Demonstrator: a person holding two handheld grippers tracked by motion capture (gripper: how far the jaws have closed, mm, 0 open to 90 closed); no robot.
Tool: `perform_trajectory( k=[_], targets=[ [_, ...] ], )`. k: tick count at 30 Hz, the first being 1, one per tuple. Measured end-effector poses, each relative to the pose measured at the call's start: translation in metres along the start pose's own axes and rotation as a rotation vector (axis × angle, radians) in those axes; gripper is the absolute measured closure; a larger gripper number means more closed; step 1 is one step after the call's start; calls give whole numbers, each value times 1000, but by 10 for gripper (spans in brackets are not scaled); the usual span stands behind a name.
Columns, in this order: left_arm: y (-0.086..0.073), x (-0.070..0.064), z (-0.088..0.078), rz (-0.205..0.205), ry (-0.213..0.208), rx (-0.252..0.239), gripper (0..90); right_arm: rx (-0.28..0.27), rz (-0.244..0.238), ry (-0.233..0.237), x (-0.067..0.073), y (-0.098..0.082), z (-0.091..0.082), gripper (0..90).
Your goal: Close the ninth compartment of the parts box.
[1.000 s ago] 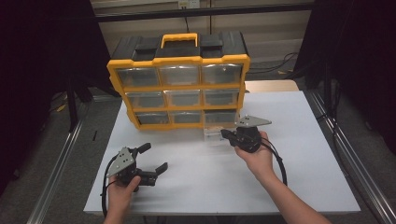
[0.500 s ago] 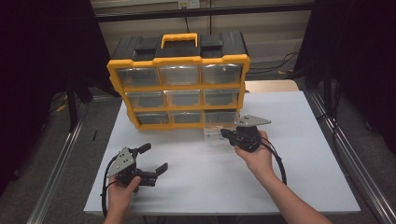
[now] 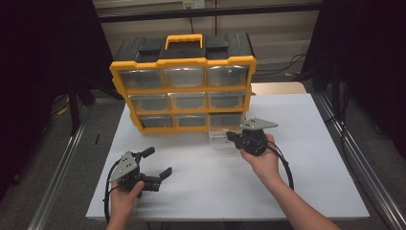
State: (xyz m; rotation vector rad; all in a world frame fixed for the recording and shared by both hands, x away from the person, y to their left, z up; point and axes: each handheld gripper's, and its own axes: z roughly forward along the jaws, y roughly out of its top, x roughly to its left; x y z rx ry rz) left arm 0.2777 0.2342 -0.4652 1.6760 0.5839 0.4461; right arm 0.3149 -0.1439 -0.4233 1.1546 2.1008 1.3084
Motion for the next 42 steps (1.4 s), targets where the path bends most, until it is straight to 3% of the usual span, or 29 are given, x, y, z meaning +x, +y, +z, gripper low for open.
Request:
perform_trajectory(
  k=[4,8,18,21,26,27,31,33,42],
  targets=[
    [0,-1,-1,-9,13,-2,20,-3,-11,-3,-1,0,1,900],
    [0,1,-1,15,1,10,20,-3,-11,-11,0,1,1,900],
    [0,-1,0,-9,13,-2,20,0,-20,-20,-3,1,3,900],
    [0,1,0,-1,-27,-9,19,1,-19,-32,-4,1,4,900],
    [0,1,-1,3,-25,-4,20,1,-7,-39,-8,0,5,900],
    [0,0,-1,2,-2,2,20,-1,-7,-40,-9,0,5,900],
    [0,1,-1,10,-13,6,19,-4,-12,-47,-9,1,5,900],
    [0,-1,0,-2,12,1,19,-5,-8,-47,-10,1,5,900],
    [0,0,0,5,0,5,20,-7,-16,-64,-11,1,7,900]
  ],
)
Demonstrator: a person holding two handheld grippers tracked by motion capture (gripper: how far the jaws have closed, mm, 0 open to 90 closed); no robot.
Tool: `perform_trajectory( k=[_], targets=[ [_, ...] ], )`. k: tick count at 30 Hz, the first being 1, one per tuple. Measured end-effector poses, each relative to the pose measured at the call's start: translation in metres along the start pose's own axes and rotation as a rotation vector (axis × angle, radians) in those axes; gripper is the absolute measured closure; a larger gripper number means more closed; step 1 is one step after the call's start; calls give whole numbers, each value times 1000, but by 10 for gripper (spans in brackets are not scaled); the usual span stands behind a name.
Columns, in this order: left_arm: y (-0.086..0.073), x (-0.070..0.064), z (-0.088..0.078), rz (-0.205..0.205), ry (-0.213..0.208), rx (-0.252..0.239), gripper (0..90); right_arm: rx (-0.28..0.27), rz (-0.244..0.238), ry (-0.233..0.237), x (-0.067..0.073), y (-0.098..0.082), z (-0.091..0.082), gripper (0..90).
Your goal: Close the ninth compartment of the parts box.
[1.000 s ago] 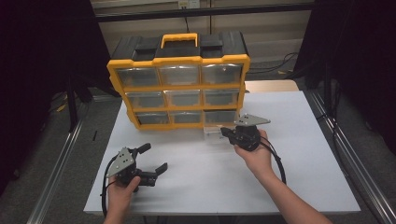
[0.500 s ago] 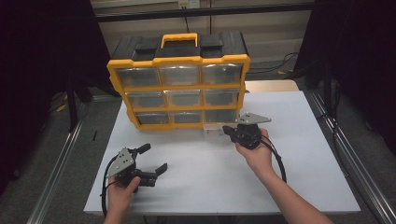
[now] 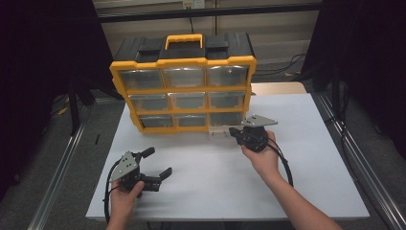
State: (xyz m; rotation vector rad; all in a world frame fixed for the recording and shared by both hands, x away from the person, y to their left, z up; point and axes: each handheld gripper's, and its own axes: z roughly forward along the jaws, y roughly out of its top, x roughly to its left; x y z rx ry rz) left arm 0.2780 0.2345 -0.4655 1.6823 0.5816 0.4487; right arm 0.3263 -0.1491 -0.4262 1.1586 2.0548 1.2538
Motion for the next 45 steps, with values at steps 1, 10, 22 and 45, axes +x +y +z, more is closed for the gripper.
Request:
perform_trajectory(
  k=[1,10,22,45],
  targets=[
    [0,0,0,-1,2,0,20,2,3,0,0,0,0,900],
    [0,0,0,-1,1,2,20,-2,11,-10,-1,1,2,900],
    [0,1,1,-3,-33,-9,20,0,14,-16,-2,0,3,900],
    [0,1,1,-3,-24,-4,20,-10,20,-31,-4,2,7,900]
  ],
)
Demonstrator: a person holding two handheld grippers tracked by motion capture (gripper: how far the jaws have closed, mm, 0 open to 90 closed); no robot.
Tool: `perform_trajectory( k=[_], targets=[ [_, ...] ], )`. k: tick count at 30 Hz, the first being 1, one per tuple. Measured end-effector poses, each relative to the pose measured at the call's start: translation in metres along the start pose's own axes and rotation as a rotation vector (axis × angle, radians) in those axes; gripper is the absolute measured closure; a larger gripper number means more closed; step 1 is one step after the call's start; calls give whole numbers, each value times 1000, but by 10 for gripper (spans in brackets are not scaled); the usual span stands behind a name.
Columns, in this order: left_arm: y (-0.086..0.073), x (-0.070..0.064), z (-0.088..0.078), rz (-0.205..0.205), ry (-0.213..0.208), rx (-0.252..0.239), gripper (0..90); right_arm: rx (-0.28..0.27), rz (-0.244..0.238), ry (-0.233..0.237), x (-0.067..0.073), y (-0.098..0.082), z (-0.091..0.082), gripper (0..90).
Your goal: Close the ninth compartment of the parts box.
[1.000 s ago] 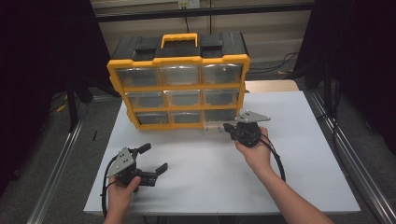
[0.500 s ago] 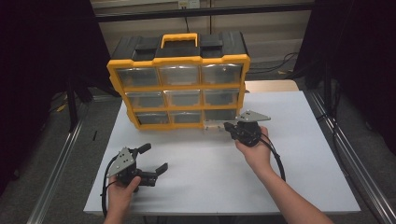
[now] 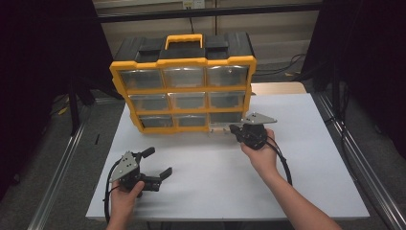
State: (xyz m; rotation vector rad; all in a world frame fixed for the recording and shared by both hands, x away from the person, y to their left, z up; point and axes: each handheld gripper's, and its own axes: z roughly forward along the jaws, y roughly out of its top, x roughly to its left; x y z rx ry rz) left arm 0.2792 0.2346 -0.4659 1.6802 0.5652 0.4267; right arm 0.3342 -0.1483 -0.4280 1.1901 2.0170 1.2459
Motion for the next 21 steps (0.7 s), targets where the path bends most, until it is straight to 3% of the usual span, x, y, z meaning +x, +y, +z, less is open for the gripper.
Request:
perform_trajectory(
  k=[21],
  targets=[
    [0,0,1,-8,-9,-9,19,-1,5,-13,-2,2,3,900]
  ],
)
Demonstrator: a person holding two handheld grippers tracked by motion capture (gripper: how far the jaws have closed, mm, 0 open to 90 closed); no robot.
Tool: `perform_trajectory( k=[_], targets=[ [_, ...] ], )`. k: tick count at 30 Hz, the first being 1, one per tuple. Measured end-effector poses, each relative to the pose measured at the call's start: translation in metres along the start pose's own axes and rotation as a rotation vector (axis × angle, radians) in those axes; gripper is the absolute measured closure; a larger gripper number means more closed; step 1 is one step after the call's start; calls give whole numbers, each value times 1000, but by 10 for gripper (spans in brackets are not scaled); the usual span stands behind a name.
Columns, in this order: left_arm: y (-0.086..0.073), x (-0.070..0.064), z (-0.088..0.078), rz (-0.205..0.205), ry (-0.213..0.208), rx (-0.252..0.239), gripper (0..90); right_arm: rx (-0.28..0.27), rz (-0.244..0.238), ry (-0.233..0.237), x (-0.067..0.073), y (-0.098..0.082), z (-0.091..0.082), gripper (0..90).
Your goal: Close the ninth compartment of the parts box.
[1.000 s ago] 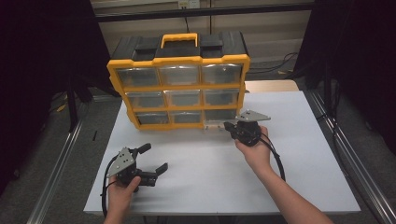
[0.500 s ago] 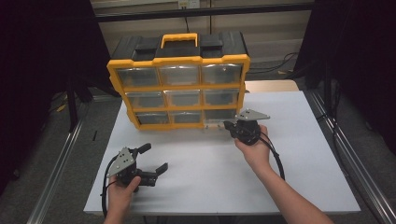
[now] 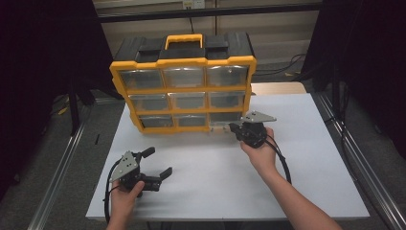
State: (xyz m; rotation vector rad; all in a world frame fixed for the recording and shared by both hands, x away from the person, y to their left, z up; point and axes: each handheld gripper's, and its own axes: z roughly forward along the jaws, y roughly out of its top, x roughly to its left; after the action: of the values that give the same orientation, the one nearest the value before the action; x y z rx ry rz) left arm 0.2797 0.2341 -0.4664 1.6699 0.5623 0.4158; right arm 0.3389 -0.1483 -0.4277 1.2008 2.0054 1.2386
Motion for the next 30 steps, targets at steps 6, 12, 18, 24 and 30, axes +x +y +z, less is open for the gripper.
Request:
perform_trajectory(
  k=[6,12,18,24,30],
  targets=[
    [0,1,0,7,-2,0,20,-2,-4,-5,0,1,1,900],
    [0,1,0,7,-2,0,19,1,1,-11,-1,1,2,900],
    [0,1,0,6,-2,-1,20,1,4,-12,-3,2,2,900],
    [0,1,0,3,0,-5,19,3,3,-20,-5,2,3,900],
    [1,0,-1,9,24,6,19,5,2,-29,-4,3,5,900]
  ],
)
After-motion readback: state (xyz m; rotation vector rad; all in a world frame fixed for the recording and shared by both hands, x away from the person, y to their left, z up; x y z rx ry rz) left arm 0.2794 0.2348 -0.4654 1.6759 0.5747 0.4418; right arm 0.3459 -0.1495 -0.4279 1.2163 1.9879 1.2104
